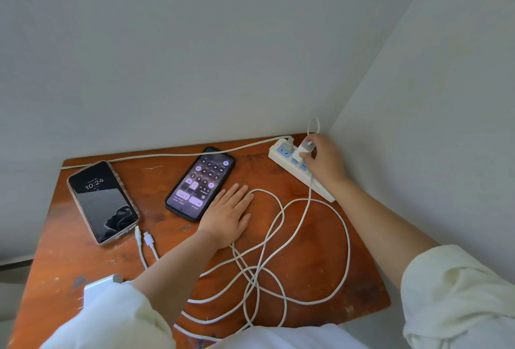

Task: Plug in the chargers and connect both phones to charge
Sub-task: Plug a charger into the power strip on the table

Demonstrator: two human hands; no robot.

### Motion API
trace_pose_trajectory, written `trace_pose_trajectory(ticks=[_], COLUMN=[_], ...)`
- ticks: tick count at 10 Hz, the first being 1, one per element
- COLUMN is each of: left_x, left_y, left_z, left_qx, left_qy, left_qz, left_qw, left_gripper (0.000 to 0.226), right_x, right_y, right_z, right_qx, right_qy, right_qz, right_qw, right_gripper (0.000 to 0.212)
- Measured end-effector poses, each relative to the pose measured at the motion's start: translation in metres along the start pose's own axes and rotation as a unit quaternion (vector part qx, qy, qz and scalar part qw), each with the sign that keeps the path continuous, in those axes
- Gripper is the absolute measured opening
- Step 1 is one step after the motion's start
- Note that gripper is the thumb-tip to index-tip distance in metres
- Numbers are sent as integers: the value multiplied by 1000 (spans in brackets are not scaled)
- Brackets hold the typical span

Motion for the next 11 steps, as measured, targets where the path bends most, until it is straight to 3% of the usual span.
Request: trace_pose_trajectory(ticks=[2, 5, 11], left_x=[2, 1, -1], left_y=[0, 0, 0], left_z=[1, 0, 0], left_qx=[0, 2, 5], left_qy=[0, -4, -1], left_qz=[3, -3, -1], left_qw=[1000, 1000, 1000], left_gripper=[51, 51, 51], right_x=[-15, -12, -17], right_y=[10, 22, 21], right_z=[-14, -17, -5], right_qx=[68, 134, 110], right_qy=[85, 109, 84], right_qz=[27, 118, 147], right_qw=[994, 978, 979], right_gripper=[29, 21, 23])
Point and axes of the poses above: each hand's wrist, its own y-axis away from the middle knuckle, its own x-axis out of the back of the hand, z = x × y, the point moved 8 cm from there along -y, towards the middle knuckle, and after that the axes turned 12 degrees about -x, right-handed, at the moved point
